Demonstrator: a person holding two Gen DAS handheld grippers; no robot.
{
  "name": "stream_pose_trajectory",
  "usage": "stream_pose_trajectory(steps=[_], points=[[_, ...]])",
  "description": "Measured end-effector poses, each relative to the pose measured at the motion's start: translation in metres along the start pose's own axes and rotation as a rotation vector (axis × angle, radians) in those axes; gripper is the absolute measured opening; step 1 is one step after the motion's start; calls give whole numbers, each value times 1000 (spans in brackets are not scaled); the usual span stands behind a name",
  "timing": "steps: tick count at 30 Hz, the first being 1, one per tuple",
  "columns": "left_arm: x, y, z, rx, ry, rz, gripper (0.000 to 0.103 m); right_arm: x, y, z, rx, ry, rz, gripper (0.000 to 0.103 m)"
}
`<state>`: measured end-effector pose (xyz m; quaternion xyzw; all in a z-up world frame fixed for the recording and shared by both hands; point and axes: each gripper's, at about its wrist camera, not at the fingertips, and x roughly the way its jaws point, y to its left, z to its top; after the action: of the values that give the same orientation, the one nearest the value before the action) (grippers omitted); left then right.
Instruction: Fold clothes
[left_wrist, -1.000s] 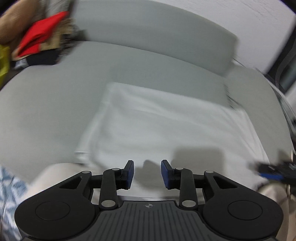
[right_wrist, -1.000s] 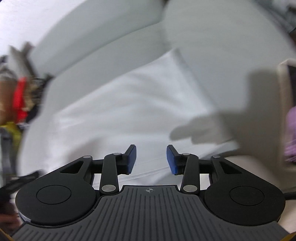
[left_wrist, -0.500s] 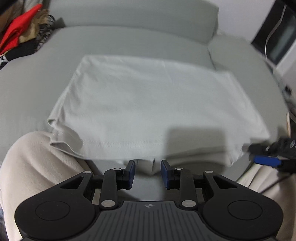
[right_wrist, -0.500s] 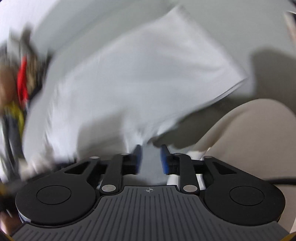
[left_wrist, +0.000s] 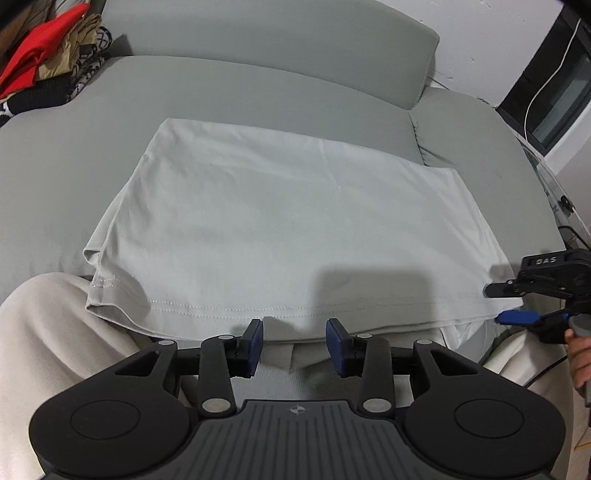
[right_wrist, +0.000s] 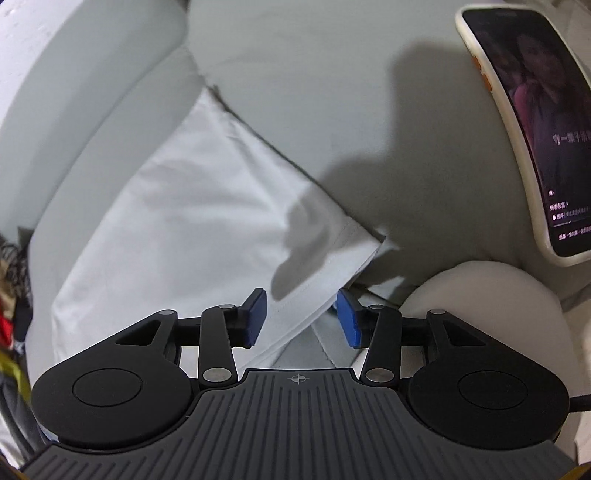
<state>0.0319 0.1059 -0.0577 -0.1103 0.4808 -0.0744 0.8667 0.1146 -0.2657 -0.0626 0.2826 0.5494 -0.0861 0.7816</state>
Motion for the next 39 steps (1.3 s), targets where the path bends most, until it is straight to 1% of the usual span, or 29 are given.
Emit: stream_pose_trajectory(steps=[2,4,5,7,10,11,13,14,15,16,17,18,19,21,24,26,28,31,32,34,36,39], points=[[1,1,0,-7,2,-5,36,10,-4,5,45,7,-4,48],[3,2,0,-9,8,-10,36,23,-10,7,130,0,34,48],[3,2,0,-9,7,-11,36,29,-16,8,177,-2,65,47],[3,5,0,-17,7,-13,36,37,-24,7,243,-28,113,47],[5,11,1,-45,13,-15,36,45,-28,6,252,-75,159,52],[5,12,1,-56,16,-17,36,48,-29,4,246,-97,172,55],[4,14,0,-60,14,-16,36,51,-27,0,217,-146,180,55],[2,14,0,-61,9,-12,36,49,-26,-4,203,-174,172,43],[0,15,-1,-65,7,-10,36,45,-26,-8,196,-205,161,24],[-2,17,-2,-69,4,-8,36,41,-27,-11,193,-230,167,13],[-3,19,-2,-74,4,-9,36,36,-29,-13,195,-245,186,9],[-5,21,-2,-79,4,-9,36,32,-30,-14,200,-257,190,7],[-6,23,-3,-83,5,-12,35,27,-30,-15,200,-267,193,7],[-10,25,-3,-84,0,-29,35,21,-26,-12,158,-271,182,7],[-24,35,0,-106,-33,-50,35,4,-3,-9,42,-294,116,6],[-38,50,6,-155,-76,-57,35,-13,32,-12,-107,-345,67,6],[-53,68,12,-214,-127,-53,35,-33,77,-22,-277,-406,61,6],[-71,96,19,-293,-202,-35,35,-55,151,-57,-553,-480,89,6],[-76,106,20,-317,-224,-23,35,-57,174,-73,-640,-484,102,6],[-81,125,20,-367,-252,0,35,-52,213,-107,-770,-440,159,6],[-82,143,18,-421,-258,25,35,-32,243,-141,-872,-351,192,6],[-82,163,13,-485,-257,30,35,19,270,-180,-990,-186,171,6]])
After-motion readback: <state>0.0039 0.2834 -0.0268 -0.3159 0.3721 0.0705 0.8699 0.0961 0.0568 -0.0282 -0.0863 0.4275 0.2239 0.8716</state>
